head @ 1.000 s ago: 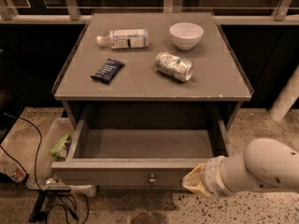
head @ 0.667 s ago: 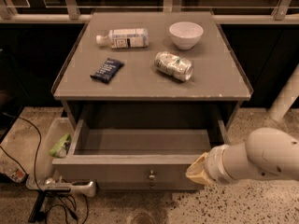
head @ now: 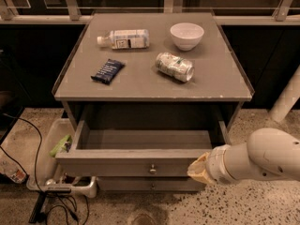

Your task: Close top drawer

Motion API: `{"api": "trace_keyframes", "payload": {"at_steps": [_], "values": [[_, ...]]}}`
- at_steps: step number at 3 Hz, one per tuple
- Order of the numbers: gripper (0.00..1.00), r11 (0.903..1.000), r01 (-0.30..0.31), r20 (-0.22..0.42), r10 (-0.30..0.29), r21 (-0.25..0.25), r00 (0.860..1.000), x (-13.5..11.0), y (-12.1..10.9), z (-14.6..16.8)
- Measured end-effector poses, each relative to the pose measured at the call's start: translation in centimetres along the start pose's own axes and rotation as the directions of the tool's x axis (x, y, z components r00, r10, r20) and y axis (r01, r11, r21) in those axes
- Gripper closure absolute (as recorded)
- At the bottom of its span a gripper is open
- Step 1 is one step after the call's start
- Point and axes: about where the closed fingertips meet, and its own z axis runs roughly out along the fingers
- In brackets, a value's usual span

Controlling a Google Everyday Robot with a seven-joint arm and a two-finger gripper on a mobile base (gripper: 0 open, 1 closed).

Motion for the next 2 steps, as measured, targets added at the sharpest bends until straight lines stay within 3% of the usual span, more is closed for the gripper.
{"api": "trace_keyframes", "payload": {"at_steps": [2], "values": [[0.12, 0.9999, 0.009, 0.034, -0.010, 0.011, 0.999, -0.33, -0.77, 0.14]]}}
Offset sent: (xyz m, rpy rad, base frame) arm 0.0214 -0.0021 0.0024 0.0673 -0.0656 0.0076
